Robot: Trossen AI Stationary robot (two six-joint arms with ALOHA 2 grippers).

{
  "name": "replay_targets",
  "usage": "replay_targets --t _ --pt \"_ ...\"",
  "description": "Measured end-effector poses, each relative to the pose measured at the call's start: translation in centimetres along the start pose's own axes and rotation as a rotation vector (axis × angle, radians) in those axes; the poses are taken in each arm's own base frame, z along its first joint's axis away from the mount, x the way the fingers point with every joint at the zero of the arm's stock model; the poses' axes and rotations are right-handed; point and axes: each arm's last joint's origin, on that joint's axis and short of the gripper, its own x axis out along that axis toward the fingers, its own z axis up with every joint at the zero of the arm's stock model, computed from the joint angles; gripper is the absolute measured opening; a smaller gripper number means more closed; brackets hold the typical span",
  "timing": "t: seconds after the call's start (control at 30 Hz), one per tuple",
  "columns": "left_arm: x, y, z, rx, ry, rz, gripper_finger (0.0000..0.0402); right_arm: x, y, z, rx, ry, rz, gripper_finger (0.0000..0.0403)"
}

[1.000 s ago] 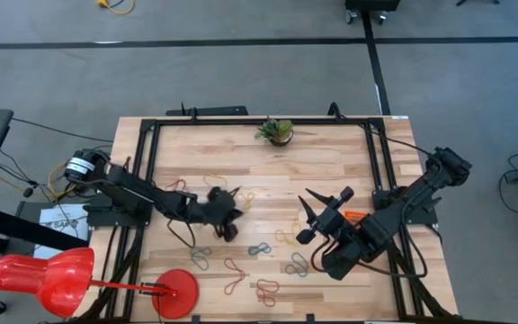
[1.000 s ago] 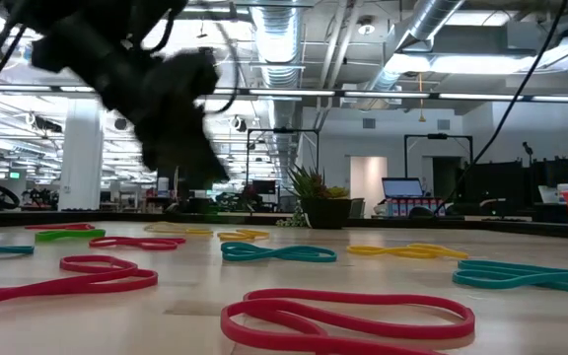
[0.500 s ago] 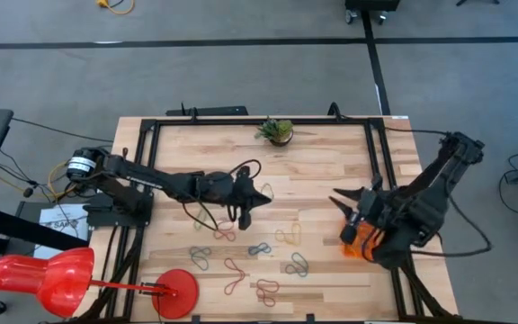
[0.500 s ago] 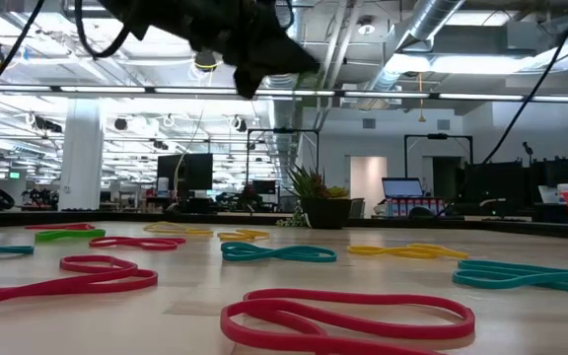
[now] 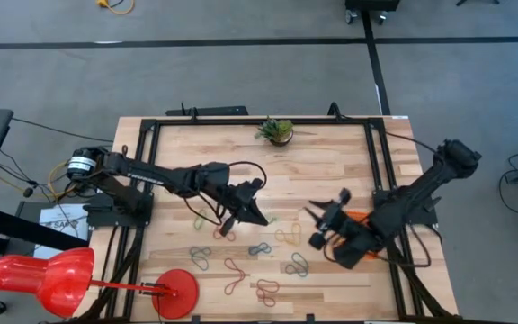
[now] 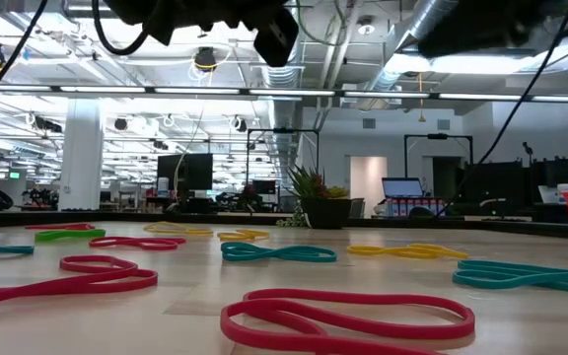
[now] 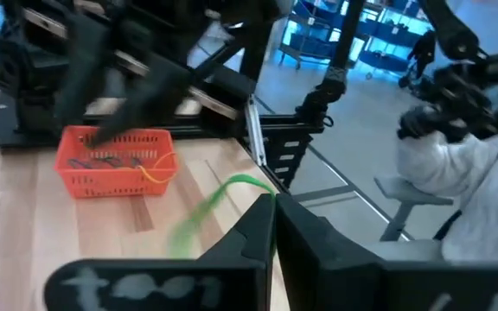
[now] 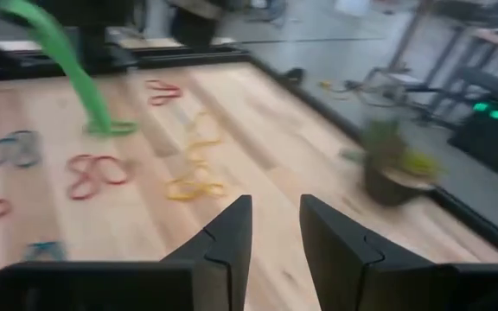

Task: Pick and place rubber bands into bin
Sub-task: Put the green rubber band into the orange basket

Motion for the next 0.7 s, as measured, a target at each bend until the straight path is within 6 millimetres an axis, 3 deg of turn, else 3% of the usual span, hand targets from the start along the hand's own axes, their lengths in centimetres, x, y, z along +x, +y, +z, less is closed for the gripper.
replay_targets --t 0.13,0.33,0.7 --pt "-0.2 0.3 0.1 0.0 -0.006 0.012 0.0 2.3 1.2 1.9 -0.05 -0.027 0.147 0.0093" --pt "-0.2 0.2 0.1 -0.002 0.0 -0.032 0.0 4.4 0.9 4.1 -0.057 -0.103 0.336 0.0093" --pt "-0.2 0.2 0.1 0.003 0.0 -0.021 0.0 6.2 0.0 4.8 -0.055 -0.103 0.45 0.0093"
